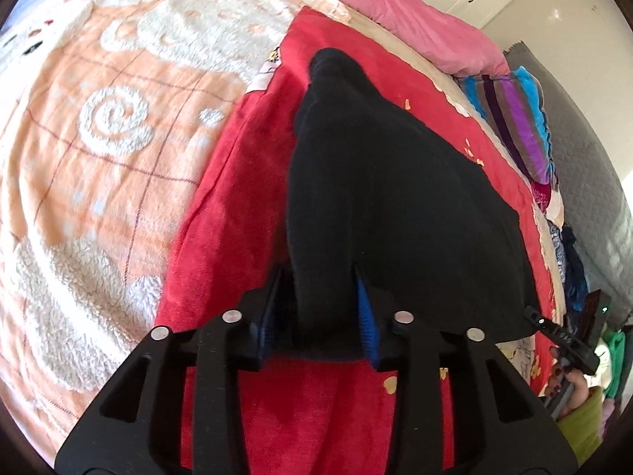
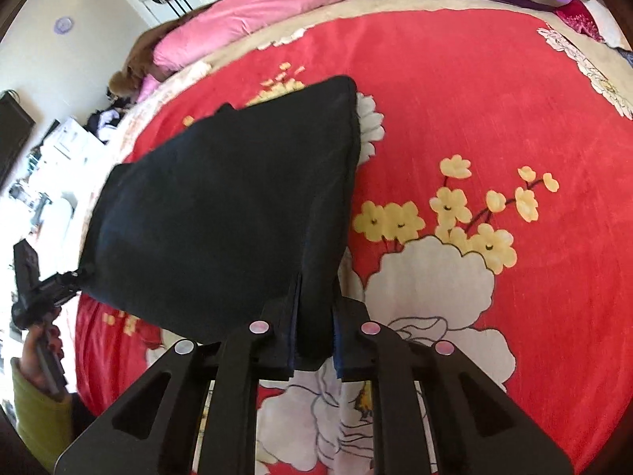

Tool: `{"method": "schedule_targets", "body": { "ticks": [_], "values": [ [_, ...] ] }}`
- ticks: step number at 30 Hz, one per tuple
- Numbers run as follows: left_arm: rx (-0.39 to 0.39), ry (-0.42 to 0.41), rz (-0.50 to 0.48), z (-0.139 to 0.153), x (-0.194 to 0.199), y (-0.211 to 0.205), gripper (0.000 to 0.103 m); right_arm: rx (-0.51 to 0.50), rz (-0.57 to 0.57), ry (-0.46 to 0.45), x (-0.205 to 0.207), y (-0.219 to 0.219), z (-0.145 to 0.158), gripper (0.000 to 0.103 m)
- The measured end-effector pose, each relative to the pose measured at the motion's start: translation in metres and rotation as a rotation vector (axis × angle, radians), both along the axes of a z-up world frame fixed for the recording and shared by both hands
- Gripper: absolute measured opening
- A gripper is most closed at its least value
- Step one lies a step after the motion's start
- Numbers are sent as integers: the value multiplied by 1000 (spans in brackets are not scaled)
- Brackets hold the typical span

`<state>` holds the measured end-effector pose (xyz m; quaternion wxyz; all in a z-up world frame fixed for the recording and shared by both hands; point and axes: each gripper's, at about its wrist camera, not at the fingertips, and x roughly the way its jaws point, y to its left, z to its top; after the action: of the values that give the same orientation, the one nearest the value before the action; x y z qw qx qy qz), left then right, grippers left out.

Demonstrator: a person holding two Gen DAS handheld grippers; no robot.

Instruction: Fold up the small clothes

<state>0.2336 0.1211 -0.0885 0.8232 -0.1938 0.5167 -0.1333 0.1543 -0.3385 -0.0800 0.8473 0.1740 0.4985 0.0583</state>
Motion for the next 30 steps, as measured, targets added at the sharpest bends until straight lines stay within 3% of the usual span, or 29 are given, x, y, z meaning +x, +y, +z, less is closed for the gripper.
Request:
{"method": "schedule_targets", "body": {
  "ticks": [3,8,11,15,20,27,30],
  "values": [
    [-1,7,0,0,-1,1,28,-22,-13,12,-1,-1,-4,18],
    [53,-14,0,9,-2,-7,32,-73,-42,7,-3,-4,-3,39],
    [122,-40,-8,18,-4,-15,34,-120,-64,-37,-6,-6,8,44],
    [153,-57,-17,26,-6,-20,34,-160,-99,-110,-9,-10,23,61],
    [163,-84,-6,37,-7,-20,44,-180,-107,-146,-10,-8,29,66],
    [197,-148,-7,57,-9,-31,56,-201,-104,-250,-15,-1,48,82],
    [216,-170,-9,63,-11,-36,61,-226,-79,-292,-18,7,55,84]
  ]
}}
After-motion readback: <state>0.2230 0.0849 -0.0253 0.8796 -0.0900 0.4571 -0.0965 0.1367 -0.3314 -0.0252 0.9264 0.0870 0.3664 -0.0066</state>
